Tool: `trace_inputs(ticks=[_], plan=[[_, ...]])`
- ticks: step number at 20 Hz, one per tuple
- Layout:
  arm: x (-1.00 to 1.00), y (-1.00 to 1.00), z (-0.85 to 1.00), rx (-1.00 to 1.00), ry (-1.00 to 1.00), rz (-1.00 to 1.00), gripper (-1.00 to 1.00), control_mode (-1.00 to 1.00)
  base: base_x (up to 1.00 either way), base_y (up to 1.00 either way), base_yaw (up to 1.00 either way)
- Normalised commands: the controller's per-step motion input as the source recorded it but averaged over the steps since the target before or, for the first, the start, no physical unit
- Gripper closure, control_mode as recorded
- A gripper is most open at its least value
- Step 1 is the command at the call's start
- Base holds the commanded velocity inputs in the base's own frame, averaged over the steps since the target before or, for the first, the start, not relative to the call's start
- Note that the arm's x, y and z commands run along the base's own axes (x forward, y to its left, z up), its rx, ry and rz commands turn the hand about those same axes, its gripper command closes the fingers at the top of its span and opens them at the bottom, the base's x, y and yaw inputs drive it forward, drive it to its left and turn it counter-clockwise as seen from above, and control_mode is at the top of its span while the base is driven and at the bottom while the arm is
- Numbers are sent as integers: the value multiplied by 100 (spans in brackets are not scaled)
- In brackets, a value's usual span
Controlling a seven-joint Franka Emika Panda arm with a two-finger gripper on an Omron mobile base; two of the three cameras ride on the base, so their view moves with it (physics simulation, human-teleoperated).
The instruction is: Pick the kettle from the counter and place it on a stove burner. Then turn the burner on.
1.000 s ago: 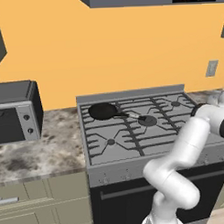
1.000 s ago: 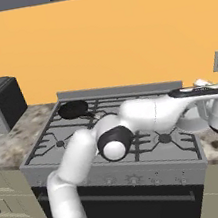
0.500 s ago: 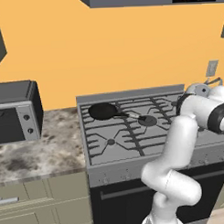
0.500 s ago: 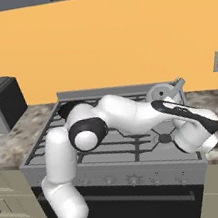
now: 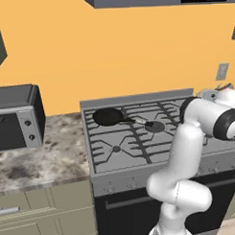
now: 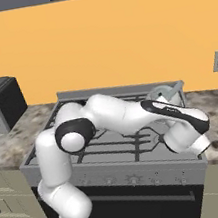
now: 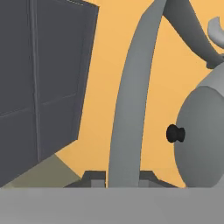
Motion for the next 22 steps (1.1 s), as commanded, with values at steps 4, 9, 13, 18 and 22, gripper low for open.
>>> trace_inputs(ticks=[4, 9, 13, 18, 22], plan=[[0, -1, 0, 0, 37, -14, 100, -100, 0, 0, 0], [2, 0, 0, 0, 25, -3, 100, -100, 0, 0, 0], [0, 0, 0, 0, 19, -4, 100, -100, 0, 0, 0], [-1, -11, 0, 0, 17, -8, 100, -100, 0, 0, 0], [-1, -14, 0, 0, 19, -10, 100, -100, 0, 0, 0]])
